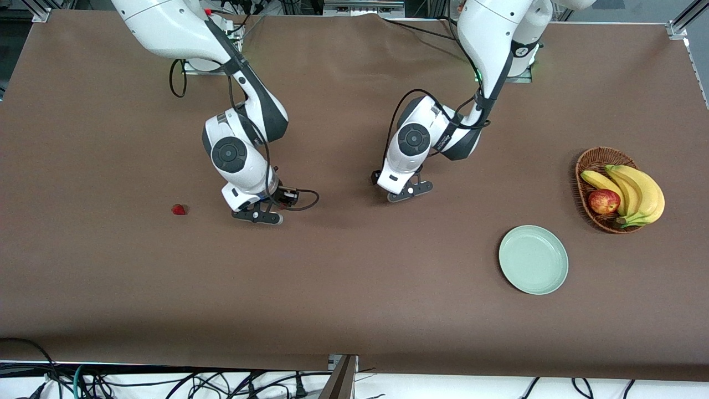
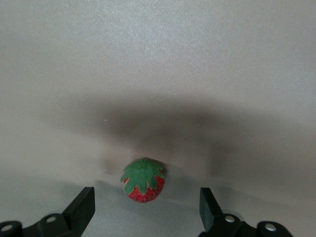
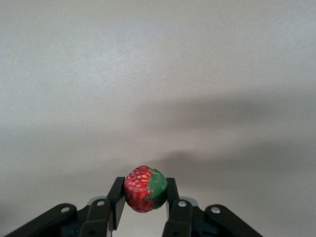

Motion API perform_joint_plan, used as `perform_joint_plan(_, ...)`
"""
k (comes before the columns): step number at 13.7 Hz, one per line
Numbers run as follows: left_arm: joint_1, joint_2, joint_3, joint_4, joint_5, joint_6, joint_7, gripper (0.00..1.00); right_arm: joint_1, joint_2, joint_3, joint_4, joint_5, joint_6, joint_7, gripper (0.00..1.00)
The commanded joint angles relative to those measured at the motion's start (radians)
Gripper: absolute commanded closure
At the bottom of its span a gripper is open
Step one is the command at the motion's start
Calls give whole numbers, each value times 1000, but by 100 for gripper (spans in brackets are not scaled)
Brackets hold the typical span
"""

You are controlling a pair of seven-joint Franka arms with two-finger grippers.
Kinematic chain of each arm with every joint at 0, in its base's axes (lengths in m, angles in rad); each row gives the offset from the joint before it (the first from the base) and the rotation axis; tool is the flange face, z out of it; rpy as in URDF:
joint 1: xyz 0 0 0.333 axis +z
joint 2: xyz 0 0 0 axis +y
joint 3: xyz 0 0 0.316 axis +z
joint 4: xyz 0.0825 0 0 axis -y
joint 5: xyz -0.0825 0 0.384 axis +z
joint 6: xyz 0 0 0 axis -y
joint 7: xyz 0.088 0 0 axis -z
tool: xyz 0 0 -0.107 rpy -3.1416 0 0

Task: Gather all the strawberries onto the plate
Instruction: 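Grasp the middle strawberry with the left gripper while the right gripper grasps another, then place the strawberry on the plate with the left gripper while the right gripper carries another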

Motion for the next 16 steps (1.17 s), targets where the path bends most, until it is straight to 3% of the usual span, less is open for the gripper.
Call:
perform_joint_plan(1,10,-32,2,-35,-29,8,33,52,4,6,0,12,17,17,16,66)
perform_joint_plan(2,10,-31,2,-35,-27,7,33,70,11,6,0,10,32,31,18,66)
perform_joint_plan(5,25,-29,3,-35,-18,4,88,100,39,12,0,10,86,66,18,66)
perform_joint_plan(8,57,-43,3,-27,-18,-7,113,100,50,19,0,10,86,85,54,66)
perform_joint_plan(10,147,-89,3,-1,-18,-54,154,100,86,32,0,12,87,129,102,66)
perform_joint_plan(13,288,-110,8,89,-17,-244,361,100,155,68,0,36,87,200,223,66)
perform_joint_plan(16,437,-138,11,82,-9,-286,601,100,232,130,0,125,87,217,362,66)
